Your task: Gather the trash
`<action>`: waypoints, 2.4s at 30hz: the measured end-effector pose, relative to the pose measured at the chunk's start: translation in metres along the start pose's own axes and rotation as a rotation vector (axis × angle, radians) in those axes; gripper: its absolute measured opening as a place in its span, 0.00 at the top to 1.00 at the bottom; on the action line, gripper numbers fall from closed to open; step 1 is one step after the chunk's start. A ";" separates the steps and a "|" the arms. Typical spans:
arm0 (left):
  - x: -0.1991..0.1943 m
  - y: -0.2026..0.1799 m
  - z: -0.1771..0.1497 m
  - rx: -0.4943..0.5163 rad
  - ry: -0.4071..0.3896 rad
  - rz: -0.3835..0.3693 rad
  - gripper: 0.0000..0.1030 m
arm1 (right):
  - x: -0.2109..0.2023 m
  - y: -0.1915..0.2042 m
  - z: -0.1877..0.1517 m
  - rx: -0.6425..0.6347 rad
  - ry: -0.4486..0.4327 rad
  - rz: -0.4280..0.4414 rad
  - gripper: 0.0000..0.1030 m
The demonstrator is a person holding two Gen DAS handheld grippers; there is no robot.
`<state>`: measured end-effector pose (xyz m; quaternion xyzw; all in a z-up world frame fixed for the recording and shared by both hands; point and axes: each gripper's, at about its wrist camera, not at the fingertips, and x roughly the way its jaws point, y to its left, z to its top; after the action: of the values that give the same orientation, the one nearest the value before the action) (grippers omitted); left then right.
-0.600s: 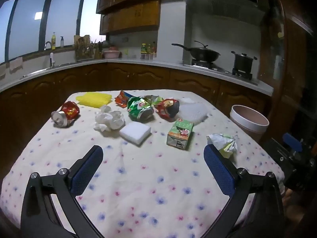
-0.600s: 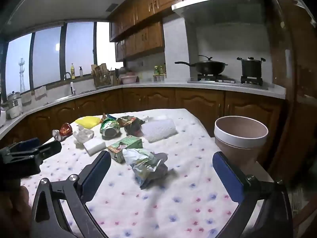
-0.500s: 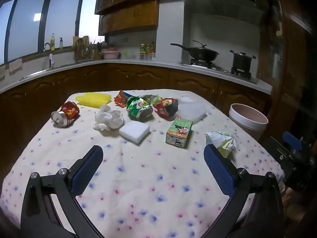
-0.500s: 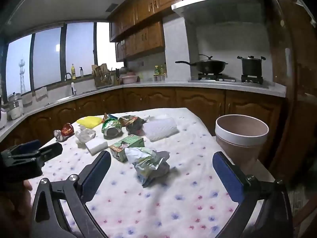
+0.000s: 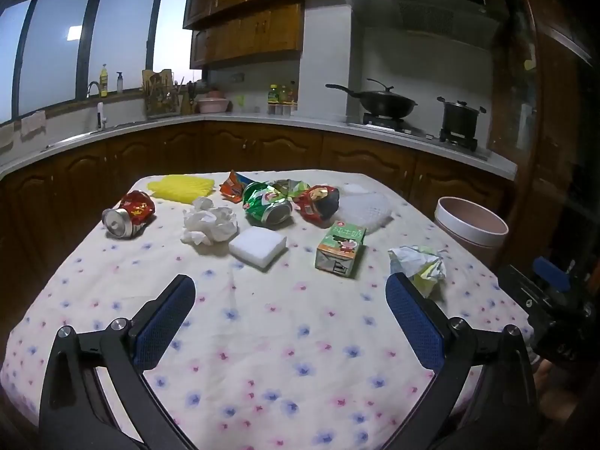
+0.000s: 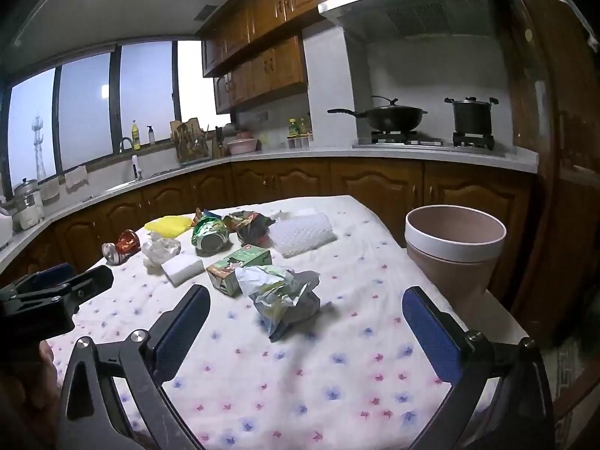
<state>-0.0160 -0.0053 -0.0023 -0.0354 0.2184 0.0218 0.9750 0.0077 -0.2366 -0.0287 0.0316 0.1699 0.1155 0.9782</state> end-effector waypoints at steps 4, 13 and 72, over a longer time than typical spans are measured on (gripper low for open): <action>0.000 0.001 0.000 0.003 -0.002 0.002 0.00 | 0.005 0.002 -0.001 -0.005 0.006 -0.002 0.00; -0.001 -0.001 0.001 0.002 -0.004 0.005 0.00 | 0.003 0.001 0.000 -0.004 0.004 0.004 0.00; 0.016 0.004 0.000 -0.032 0.075 -0.033 0.00 | 0.019 0.015 0.002 0.005 0.056 0.039 0.00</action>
<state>-0.0014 -0.0007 -0.0094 -0.0552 0.2537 0.0079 0.9657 0.0225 -0.2178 -0.0316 0.0341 0.1968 0.1351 0.9705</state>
